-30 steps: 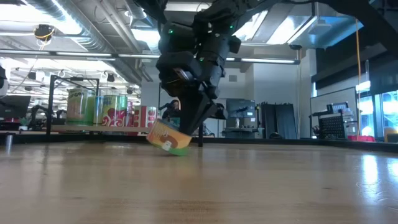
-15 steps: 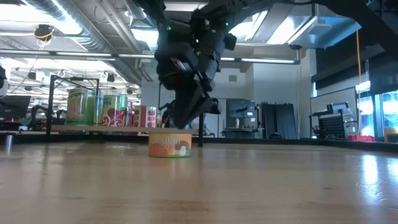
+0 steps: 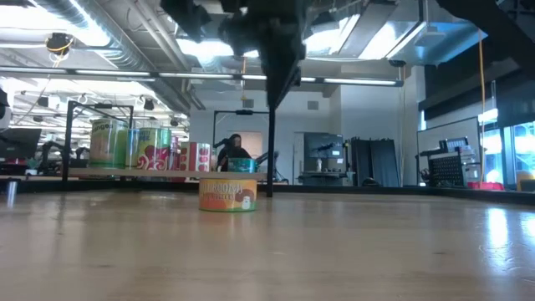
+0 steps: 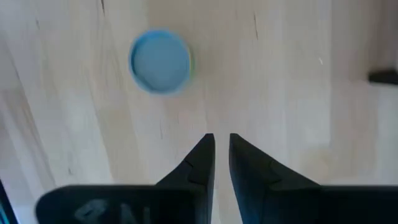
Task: Pick and place cans onto a shelf
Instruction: Put the canned mushroom on the shelf
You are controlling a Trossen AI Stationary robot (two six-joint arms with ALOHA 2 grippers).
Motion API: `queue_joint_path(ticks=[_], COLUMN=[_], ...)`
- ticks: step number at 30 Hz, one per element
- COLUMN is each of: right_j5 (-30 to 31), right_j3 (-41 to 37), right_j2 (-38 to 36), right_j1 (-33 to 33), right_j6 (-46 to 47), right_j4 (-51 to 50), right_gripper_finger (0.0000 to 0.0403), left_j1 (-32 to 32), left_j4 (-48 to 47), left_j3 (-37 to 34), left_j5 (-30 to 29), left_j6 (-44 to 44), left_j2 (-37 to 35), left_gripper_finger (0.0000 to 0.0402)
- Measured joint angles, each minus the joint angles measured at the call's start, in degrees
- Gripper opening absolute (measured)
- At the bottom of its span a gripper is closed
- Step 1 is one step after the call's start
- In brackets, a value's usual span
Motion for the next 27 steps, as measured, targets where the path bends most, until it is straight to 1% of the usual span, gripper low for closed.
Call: queue_joint_path(ticks=[6, 8, 11, 14, 17, 19, 22, 27], right_j5=[3.0, 3.0, 0.8, 0.0, 0.2, 1.0, 2.1, 2.6], right_j3=[7.3, 9.1, 8.4, 8.7, 8.8, 8.8, 8.8, 8.8], right_j2=[0.0, -0.4, -3.4, -7.6, -12.8, -16.5, -22.7, -32.2], right_j1=[1.7, 2.4, 3.2, 3.9, 4.4, 4.8, 5.2, 5.1], right_j6=[-0.5, -1.5, -3.1, -3.2, -4.8, -5.0, -6.1, -7.8], right_j4=[-11.4, -12.1, -12.0, -12.1, -12.2, -12.2, -12.2, -12.2], right_gripper_finger=[0.0049, 0.0049, 0.0049, 0.0049, 0.0049, 0.0049, 0.0049, 0.0049], left_j1=[0.0, -0.2, -1.0, -2.6, -5.2, -7.6, -11.8, -18.9], left_j4=[-4.4, -5.1, -6.0, -8.0, -7.7, -6.6, -2.9, 7.3], left_j3=[0.0, 0.0, 0.0, 0.0, 0.0, 0.0, -1.1, -7.3], left_j5=[0.9, 3.7, 9.7, 13.3, 16.3, 16.4, 14.6, 11.3], left_j6=[-0.3, -0.3, 0.1, 2.2, 2.7, 2.8, 2.3, -4.8], left_j2=[0.0, 0.0, 0.0, 0.0, 0.0, 0.0, -0.1, 0.0], left_gripper_finger=[0.0059, 0.0059, 0.0059, 0.0059, 0.0059, 0.0059, 0.0059, 0.0059])
